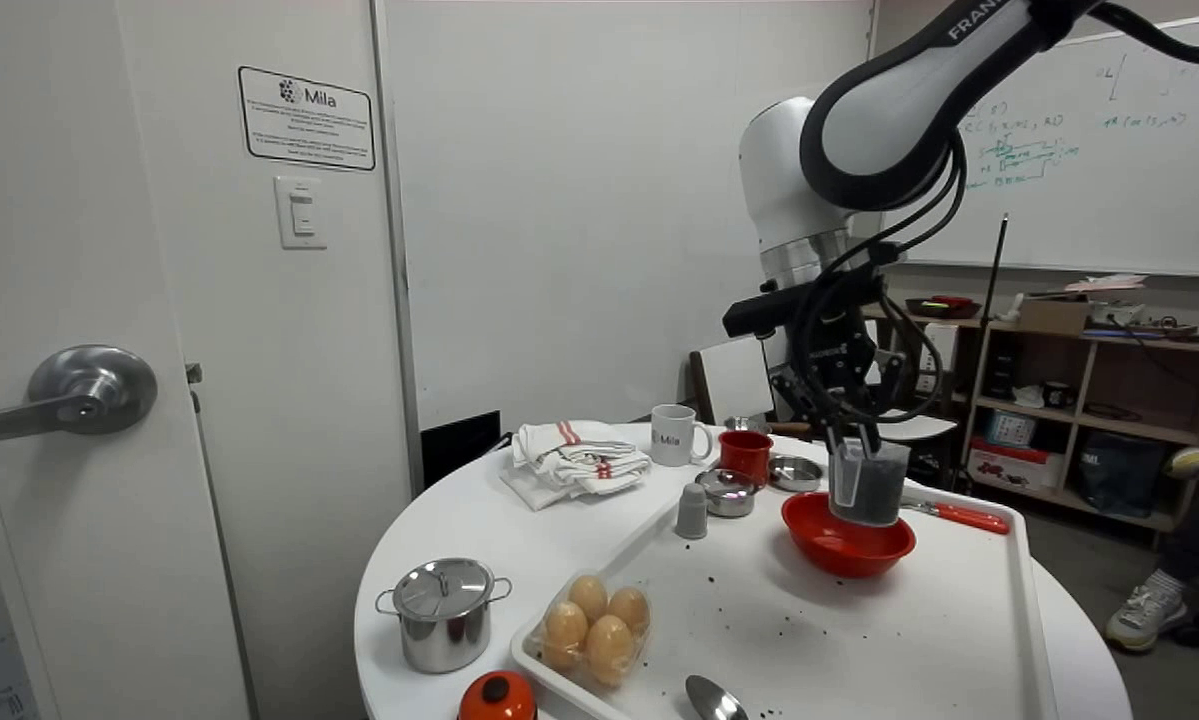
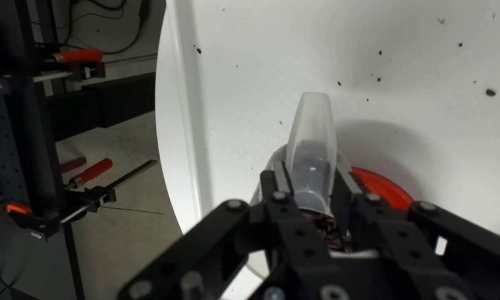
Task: Pour some of the contents in the jug into the red bowl on the table
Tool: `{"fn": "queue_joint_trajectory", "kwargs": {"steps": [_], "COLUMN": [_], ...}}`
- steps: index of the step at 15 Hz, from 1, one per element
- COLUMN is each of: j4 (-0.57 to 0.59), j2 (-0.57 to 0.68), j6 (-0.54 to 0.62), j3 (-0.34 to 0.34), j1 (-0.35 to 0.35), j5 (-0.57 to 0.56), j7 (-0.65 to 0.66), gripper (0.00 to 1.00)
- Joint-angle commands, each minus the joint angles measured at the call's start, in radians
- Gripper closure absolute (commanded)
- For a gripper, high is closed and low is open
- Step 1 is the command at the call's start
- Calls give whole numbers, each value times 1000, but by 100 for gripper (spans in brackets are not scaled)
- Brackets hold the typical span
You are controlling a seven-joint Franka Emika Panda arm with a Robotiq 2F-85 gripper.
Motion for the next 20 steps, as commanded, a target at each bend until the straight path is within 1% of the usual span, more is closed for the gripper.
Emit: {"fn": "queue_joint_trajectory", "kwargs": {"steps": [1, 2, 3, 7, 8, 9, 12, 20], "j4": [-47, -2, -4, -4, -4, 24, 64, 216], "j2": [-45, 0, 1, 4, 4, 18, 32, 96], "j6": [-2, -5, -4, -4, -4, -35, -69, -203], "j3": [1, -11, -13, -13, -13, -12, -19, -40], "j1": [-14, 5, 5, 6, 6, -2, -26, -146], "j5": [60, 37, 37, 37, 37, 54, 94, 274], "j7": [-71, -39, -40, -40, -40, -40, -39, -71], "gripper": [88, 88, 72, 72, 86, 87, 87, 87]}}
